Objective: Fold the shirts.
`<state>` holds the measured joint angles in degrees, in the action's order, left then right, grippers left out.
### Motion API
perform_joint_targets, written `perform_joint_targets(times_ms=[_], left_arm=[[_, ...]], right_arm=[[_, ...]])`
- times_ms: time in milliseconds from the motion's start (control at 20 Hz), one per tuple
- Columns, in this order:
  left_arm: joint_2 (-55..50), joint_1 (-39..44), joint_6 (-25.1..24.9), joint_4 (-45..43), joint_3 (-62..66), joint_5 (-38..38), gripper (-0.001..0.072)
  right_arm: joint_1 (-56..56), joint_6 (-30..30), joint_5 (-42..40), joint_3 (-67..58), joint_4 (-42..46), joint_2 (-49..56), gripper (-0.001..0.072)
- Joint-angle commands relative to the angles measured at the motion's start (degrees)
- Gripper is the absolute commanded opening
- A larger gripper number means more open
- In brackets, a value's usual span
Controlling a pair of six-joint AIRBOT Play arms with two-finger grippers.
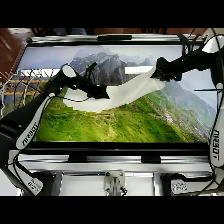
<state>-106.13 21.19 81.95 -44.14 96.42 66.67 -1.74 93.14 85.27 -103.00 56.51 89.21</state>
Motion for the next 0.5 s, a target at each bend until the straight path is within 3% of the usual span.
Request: perform_joint_targets(times_ms=[0, 150, 250, 350, 450], left_arm=[[-1.2, 6.16, 1.66, 4.72, -3.1, -9.27, 0.003], [-4.35, 11.1, 1.05, 15.45, -3.02, -17.88, 0.003], [-6.49, 13.25, -2.19, 23.82, -2.97, -20.81, 0.003], [-6.71, 13.09, -4.87, 25.03, -2.99, -19.98, 0.0029], [-5.18, 10.49, -7.41, 22.75, -2.99, -14.56, 0.0028]], right_arm=[[0.07, 2.27, 4.9, -0.02, 0.57, -5.27, 0.0051], [0.07, 2.67, 8.09, -0.02, 0.35, -8.94, 0.0051], [0.07, 2.64, 10.4, -0.02, 0.59, -10.6, 0.0051], [0.07, 2.64, 11.21, -0.02, 0.44, -11.17, 0.0051], [0.07, 2.14, 10.4, -0.02, 0.52, -10.8, 0.0051]])
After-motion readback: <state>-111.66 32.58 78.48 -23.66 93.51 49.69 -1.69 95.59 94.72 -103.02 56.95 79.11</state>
